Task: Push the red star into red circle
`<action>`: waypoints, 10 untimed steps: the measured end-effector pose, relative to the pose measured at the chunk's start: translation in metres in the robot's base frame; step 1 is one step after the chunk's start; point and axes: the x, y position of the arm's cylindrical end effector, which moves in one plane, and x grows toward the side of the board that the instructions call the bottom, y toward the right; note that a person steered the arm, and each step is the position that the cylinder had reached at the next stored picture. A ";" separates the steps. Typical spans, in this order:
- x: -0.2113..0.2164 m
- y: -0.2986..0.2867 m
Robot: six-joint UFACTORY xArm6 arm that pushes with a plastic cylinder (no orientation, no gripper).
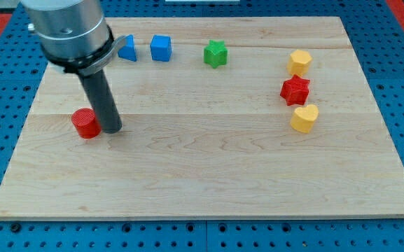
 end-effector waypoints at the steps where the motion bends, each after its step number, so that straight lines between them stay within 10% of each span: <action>1: -0.026 -0.028; 3: 0.017 -0.082; 6: -0.111 0.213; 8: -0.176 0.289; 10: -0.142 0.339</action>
